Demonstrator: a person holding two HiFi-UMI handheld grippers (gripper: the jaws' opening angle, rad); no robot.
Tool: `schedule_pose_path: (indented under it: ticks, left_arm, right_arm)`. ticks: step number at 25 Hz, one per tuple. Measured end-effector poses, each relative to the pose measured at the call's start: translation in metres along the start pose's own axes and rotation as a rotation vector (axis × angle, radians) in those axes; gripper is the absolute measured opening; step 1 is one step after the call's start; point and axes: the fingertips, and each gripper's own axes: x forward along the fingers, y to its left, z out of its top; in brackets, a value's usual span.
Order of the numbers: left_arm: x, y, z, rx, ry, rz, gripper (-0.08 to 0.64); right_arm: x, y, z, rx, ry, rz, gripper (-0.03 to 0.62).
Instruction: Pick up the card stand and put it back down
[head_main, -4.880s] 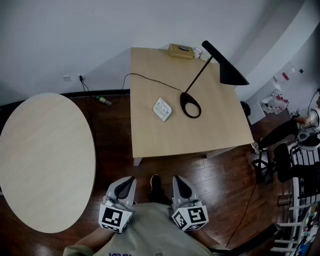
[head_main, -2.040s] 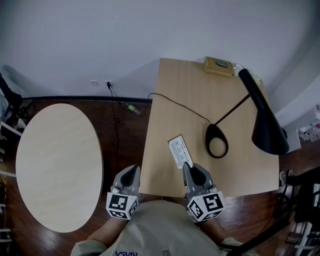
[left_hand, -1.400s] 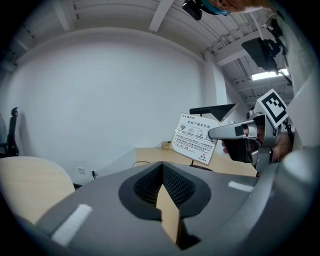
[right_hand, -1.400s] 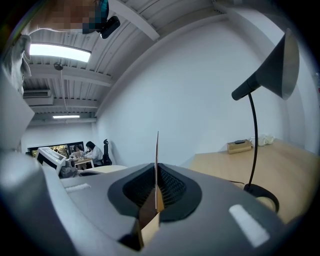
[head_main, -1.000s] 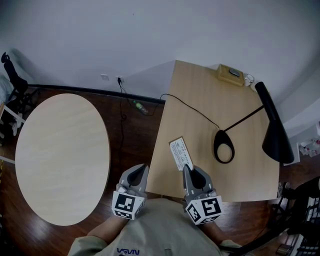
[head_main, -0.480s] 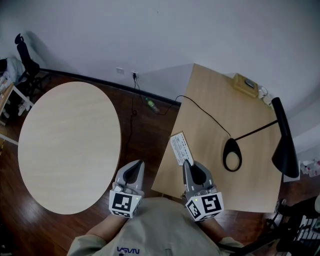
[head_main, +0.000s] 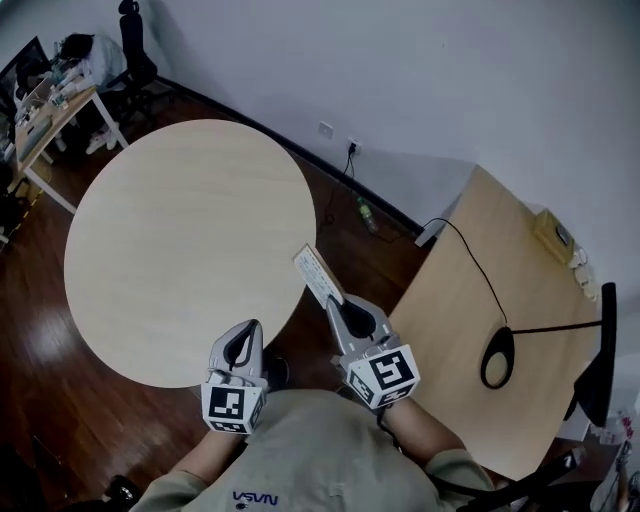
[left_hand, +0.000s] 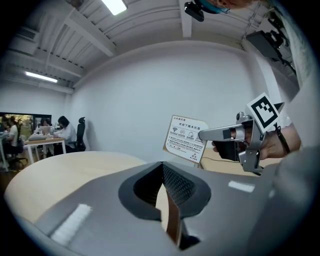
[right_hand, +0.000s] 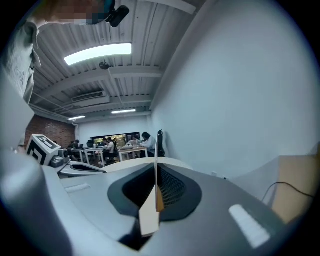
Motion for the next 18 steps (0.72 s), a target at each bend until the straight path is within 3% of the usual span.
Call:
schedule_pose_path:
  ticks: [7, 12, 18]
  left_arm:
    - [-0.028, 0.076, -0.022, -0.037, 0.028, 0.104, 0.003]
    - [-0.046, 0.127, -0.033, -0.037, 0.068, 0.131, 0.003]
    - [-0.053, 0.148, -0.055, -0.054, 0.133, 0.119, 0.003]
  right_arm:
    - [0.109, 0.07, -0.068, -0.026, 0.132, 0.201, 0.015]
    - [0.163, 0.099, -0.128, 0.002, 0.223, 0.221, 0.015]
    - [0.192, 0.113, -0.182, 0.03, 0.306, 0.229, 0.015]
